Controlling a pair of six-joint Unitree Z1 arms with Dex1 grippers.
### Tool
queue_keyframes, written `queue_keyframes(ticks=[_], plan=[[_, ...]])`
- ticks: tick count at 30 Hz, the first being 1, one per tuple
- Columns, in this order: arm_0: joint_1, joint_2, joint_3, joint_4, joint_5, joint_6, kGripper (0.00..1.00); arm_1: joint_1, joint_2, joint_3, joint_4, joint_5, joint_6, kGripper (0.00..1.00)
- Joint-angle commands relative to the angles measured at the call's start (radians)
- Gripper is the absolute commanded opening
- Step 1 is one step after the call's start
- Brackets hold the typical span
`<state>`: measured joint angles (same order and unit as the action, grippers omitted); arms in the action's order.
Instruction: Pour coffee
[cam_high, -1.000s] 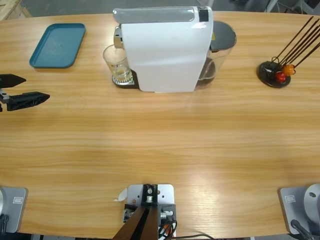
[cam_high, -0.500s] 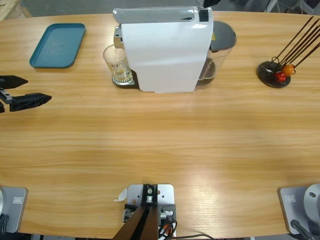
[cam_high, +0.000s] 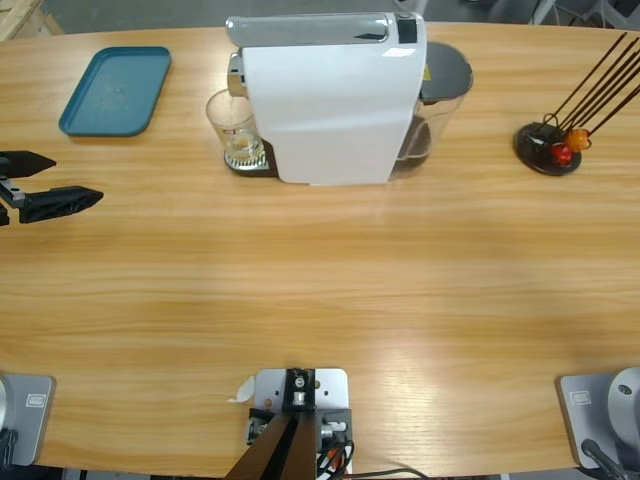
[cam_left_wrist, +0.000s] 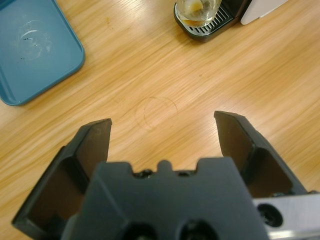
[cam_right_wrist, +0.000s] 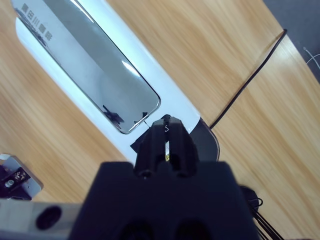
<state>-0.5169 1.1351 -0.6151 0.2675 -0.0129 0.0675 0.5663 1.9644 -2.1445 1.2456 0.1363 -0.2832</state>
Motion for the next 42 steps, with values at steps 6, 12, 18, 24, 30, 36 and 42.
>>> queue_keyframes(ticks=[6,12,18,24,30,36,42], plan=[[-0.005,0.031,0.017,0.009,0.004,-0.005,0.885,-0.003,0.049,0.020,0.026,-0.002,-0.014,0.000],[-0.005,0.028,0.018,0.009,0.004,-0.005,0.885,-0.003,0.047,0.034,0.026,-0.003,-0.014,0.000],[-0.005,0.027,0.018,0.009,0.004,-0.005,0.885,-0.006,0.051,0.058,0.025,-0.016,-0.016,0.000],[-0.005,0.027,0.018,0.009,0.004,-0.005,0.885,-0.008,0.054,0.061,0.023,-0.017,-0.016,0.000],[-0.005,0.026,0.018,0.009,0.004,-0.005,0.885,-0.008,0.057,0.063,0.023,-0.017,-0.016,0.000],[-0.005,0.029,0.018,0.009,0.004,-0.005,0.885,-0.019,-0.002,-0.013,0.023,-0.069,-0.014,0.000],[-0.005,0.031,0.017,0.009,0.004,-0.005,0.885,-0.026,-0.068,-0.015,0.025,-0.082,-0.001,0.000]])
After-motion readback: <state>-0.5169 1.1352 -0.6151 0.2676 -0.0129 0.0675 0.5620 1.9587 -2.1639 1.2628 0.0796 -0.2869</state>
